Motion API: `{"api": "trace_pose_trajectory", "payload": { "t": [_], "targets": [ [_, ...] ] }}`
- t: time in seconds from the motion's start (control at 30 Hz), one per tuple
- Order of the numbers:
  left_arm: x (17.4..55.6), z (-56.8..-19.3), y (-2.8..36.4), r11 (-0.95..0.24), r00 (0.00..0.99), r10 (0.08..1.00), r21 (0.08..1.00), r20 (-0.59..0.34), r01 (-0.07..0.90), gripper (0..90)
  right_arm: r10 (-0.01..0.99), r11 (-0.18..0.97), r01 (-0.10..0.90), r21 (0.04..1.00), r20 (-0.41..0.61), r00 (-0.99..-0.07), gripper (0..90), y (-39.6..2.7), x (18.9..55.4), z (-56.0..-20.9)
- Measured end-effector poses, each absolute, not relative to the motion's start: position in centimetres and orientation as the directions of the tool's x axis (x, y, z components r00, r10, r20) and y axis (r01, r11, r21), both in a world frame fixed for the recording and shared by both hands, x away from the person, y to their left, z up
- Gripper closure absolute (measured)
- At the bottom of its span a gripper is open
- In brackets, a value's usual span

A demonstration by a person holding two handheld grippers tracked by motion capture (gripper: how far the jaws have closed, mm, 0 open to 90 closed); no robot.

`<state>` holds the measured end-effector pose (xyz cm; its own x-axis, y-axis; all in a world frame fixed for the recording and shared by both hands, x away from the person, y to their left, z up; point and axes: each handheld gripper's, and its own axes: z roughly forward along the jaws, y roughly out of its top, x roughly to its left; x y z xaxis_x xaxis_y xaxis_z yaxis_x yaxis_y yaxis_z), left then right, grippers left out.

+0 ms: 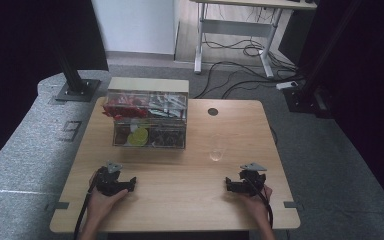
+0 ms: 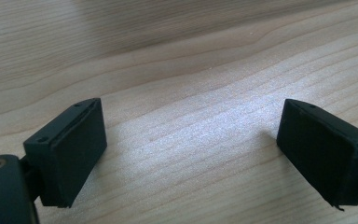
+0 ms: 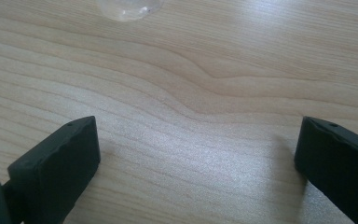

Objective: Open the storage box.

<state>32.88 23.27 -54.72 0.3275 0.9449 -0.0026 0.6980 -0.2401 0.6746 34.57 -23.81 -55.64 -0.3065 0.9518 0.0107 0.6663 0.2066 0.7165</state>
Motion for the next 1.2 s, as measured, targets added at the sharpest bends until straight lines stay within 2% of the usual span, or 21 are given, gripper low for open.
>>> {"api": "trace_pose_trajectory", "payload": {
  "t": [0.37, 0.53, 0.77, 1.2],
  "targets": [
    [32.3, -54.2, 24.4, -0.234, 0.276, 0.960, 0.677, 0.047, 0.698, 18.5, 0.955, 0.200, 0.668, 0.717, 0.009, -0.296, 0.7, -24.0, 34.5, -55.6],
    [32.0, -53.9, 24.7, -0.225, 0.262, 0.964, 0.692, 0.053, 0.686, 33.7, 0.957, 0.197, 0.669, 0.717, 0.009, -0.292, 0.9, -24.0, 34.5, -55.6],
    [31.3, -52.9, 25.7, -0.160, 0.210, 0.977, 0.743, 0.027, 0.650, 46.2, 0.958, 0.194, 0.669, 0.718, 0.009, -0.287, 0.9, -24.0, 34.5, -55.6],
    [29.9, -50.9, 25.8, -0.130, 0.238, 0.971, 0.813, -0.011, 0.568, 69.8, 0.959, 0.191, 0.669, 0.718, 0.009, -0.283, 1.2, -24.0, 34.5, -55.6]
  ]
}}
